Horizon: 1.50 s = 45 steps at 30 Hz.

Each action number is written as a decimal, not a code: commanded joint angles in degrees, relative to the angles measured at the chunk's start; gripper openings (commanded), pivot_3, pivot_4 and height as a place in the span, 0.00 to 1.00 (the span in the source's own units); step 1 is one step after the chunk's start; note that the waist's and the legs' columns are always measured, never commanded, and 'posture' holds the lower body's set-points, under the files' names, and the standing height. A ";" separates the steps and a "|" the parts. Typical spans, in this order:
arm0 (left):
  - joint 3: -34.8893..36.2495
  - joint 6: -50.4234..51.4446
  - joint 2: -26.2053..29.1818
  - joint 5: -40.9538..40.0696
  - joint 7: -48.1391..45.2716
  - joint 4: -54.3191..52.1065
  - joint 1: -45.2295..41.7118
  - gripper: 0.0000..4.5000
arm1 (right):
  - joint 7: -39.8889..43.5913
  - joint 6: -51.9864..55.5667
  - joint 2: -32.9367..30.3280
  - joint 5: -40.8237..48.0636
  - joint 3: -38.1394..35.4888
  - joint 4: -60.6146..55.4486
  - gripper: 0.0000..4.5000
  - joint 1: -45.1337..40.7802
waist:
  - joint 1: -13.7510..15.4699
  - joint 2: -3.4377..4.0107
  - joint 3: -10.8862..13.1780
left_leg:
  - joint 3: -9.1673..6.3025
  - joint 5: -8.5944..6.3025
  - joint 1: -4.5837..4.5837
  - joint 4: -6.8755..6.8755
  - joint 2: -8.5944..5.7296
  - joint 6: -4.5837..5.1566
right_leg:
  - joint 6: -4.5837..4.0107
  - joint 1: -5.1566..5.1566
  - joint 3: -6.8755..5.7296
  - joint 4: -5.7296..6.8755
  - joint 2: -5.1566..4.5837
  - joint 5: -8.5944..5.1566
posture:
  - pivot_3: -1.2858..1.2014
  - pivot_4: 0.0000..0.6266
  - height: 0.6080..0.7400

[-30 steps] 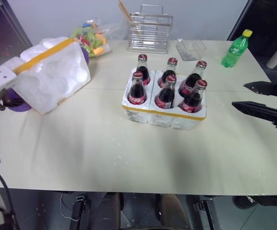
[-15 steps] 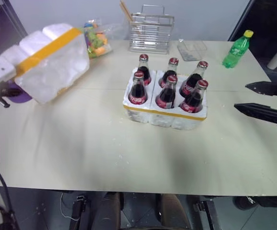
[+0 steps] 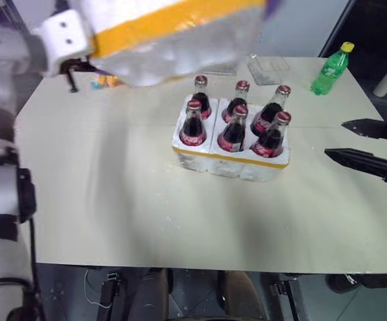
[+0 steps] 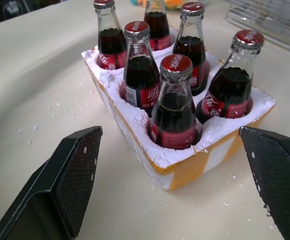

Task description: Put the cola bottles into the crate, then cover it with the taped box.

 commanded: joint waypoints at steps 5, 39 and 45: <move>-4.76 -8.02 -4.34 11.32 19.53 -11.88 3.63 0.08 | -2.78 -0.10 2.10 2.19 -6.06 -3.32 1.00 1.66 | 0.42 0.01 -0.01 | 0.00 0.00 0.03 0.04 -0.01 0.00 | 0.00 0.02 0.00 0.07 0.00 0.00 | 0.52 0.24 0.99; 1.01 -0.81 4.98 -5.29 19.85 -34.77 34.63 0.94 | -7.53 -1.42 4.81 5.64 -11.56 -6.58 1.00 10.68 | 0.44 0.02 -0.03 | -0.03 0.00 0.12 0.05 -0.02 0.00 | -0.01 0.16 0.00 0.04 -0.01 0.02 | 0.52 0.24 0.99; 9.71 41.04 16.69 -39.58 -13.31 -38.46 37.12 0.94 | -2.24 -5.31 2.86 1.42 -7.06 -3.53 1.00 12.39 | 0.21 0.04 -0.04 | -0.05 0.00 0.13 0.09 -0.01 0.01 | -0.03 0.21 -0.01 0.05 0.00 0.01 | 0.52 0.24 0.99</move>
